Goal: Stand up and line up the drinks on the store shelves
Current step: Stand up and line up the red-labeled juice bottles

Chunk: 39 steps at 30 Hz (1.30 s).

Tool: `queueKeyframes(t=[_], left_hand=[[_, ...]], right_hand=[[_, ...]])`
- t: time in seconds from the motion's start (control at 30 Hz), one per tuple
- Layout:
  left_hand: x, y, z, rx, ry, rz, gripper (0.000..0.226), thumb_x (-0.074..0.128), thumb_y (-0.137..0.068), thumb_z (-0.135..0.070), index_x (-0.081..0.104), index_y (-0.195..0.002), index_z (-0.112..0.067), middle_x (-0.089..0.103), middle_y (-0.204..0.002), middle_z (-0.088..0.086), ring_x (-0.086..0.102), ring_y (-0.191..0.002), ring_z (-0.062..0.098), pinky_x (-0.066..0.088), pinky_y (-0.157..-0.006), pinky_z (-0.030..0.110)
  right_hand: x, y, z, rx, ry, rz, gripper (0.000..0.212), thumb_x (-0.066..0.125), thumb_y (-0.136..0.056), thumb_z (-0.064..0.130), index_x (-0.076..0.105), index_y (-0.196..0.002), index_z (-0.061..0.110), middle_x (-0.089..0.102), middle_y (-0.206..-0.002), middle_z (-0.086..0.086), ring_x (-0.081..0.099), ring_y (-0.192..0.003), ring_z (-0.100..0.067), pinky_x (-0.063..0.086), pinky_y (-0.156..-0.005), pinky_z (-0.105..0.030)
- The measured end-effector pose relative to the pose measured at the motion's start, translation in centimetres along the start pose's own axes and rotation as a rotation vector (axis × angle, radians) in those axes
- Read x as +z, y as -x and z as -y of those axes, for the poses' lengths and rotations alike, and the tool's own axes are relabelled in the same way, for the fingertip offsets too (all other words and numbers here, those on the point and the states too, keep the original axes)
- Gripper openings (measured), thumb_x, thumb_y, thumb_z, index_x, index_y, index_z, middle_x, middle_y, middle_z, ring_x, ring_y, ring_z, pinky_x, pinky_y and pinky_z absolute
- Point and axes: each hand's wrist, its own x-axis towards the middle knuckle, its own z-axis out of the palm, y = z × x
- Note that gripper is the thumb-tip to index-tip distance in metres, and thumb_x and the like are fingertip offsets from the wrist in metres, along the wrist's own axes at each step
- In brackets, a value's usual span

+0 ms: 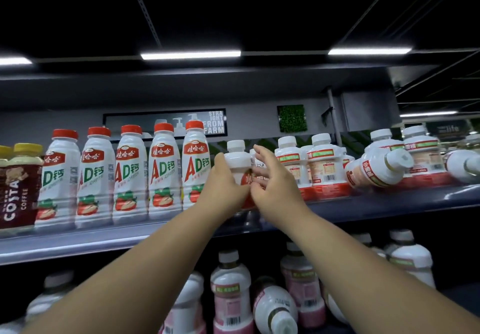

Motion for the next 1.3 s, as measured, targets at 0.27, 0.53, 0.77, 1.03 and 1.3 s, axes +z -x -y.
queueKeyframes(t=[0.27,0.53,0.77,1.03,1.3], left_hand=[[2.8,-1.1,0.2,-0.145,-0.175,-0.077,0.106,0.084,-0.067,-0.051,0.020,-0.144,-0.018,0.055,-0.129,0.009,0.058,-0.113,0.031,0.051,-0.090,0.044],[2.7,-0.9,0.7,-0.116,-0.129,-0.051,0.103,0.080,-0.073,-0.050,0.015,-0.147,-0.021,0.060,-0.119,0.002,0.061,-0.108,0.030,0.051,-0.091,0.043],[3.2,-0.6,-0.1,-0.152,-0.211,0.043,0.078,0.065,-0.073,-0.070,0.037,-0.130,-0.026,0.064,-0.117,-0.001,0.063,-0.102,0.024,0.051,-0.091,0.045],[3.9,-0.3,-0.4,-0.211,-0.315,-0.043,0.077,0.064,-0.078,-0.070,0.032,-0.130,-0.022,0.063,-0.114,-0.002,0.063,-0.100,0.025,0.051,-0.086,0.044],[3.6,0.1,0.0,-0.188,-0.300,-0.059,0.074,0.068,-0.080,-0.059,0.029,-0.135,-0.028,0.063,-0.110,-0.004,0.063,-0.096,0.023,0.052,-0.088,0.045]], right_hand=[[-3.3,0.6,-1.8,-0.045,0.358,-0.163,0.056,0.063,-0.081,0.002,0.054,-0.135,0.016,0.055,-0.127,-0.002,0.052,-0.115,-0.022,0.046,-0.101,-0.042],[-4.3,0.9,-3.1,0.130,0.542,-0.227,0.086,0.076,-0.082,0.035,0.030,-0.152,0.018,0.041,-0.147,-0.006,0.043,-0.131,-0.025,0.040,-0.105,-0.038],[-6.6,-2.2,-2.9,0.186,0.632,0.100,0.114,0.073,-0.081,0.055,-0.006,-0.158,0.024,0.045,-0.147,-0.009,0.050,-0.128,-0.030,0.044,-0.100,-0.040],[-7.8,-3.6,-4.9,0.270,0.531,0.162,0.124,0.076,-0.075,0.058,-0.009,-0.156,0.020,0.051,-0.143,-0.008,0.053,-0.125,-0.030,0.047,-0.098,-0.042],[-7.3,-2.4,-4.3,0.208,0.618,0.248,0.113,0.056,-0.085,0.063,-0.024,-0.154,0.022,0.051,-0.144,-0.008,0.053,-0.125,-0.029,0.041,-0.088,-0.039]])
